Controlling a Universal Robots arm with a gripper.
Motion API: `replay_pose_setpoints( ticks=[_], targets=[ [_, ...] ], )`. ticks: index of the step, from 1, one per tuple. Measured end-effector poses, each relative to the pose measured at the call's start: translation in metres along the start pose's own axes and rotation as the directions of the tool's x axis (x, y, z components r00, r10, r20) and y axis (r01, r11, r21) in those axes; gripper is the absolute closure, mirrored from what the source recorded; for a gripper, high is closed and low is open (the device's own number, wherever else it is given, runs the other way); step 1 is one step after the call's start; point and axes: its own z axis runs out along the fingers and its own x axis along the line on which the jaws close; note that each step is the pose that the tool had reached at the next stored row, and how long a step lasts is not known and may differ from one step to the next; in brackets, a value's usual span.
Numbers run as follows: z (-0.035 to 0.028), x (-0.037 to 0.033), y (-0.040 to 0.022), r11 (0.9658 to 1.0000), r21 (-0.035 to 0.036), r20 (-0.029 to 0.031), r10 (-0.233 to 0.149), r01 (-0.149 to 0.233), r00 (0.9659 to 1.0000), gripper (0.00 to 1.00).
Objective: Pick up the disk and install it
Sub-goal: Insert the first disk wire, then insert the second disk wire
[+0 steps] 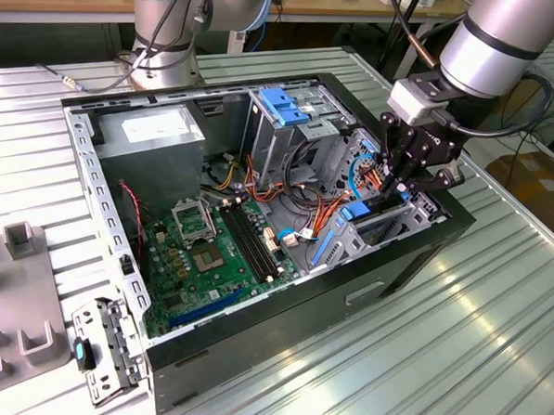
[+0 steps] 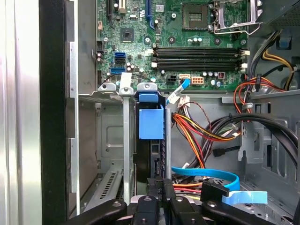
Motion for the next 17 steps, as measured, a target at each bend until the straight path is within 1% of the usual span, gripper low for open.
replay_pose_setpoints(
  ticks=[7, 8, 9, 10, 15, 17],
  targets=[
    [0.0002, 0.0, 0.0, 1.0, 0.0, 0.0001, 0.0, 0.0, 1.0, 0.84],
    [-0.0025, 0.0, 0.0, 1.0, 0.0005, 0.0013, 0.0, 0.0, 1.0, 0.82],
    [-0.0093, -0.0002, -0.0001, 1.0, 0.0007, 0.0002, 0.0, 0.0, 1.0, 0.76],
    [-0.0121, -0.0002, 0.0, 1.0, 0.0007, 0.0003, 0.0, 0.0, 1.0, 0.89],
    [-0.0125, -0.0002, 0.0, 1.0, 0.0007, 0.0003, 0.0, 0.0, 1.0, 0.89],
    [-0.014, -0.0003, 0.0, 1.0, 0.0007, 0.0003, 0.0, 0.0, 1.0, 0.89]
  ],
)
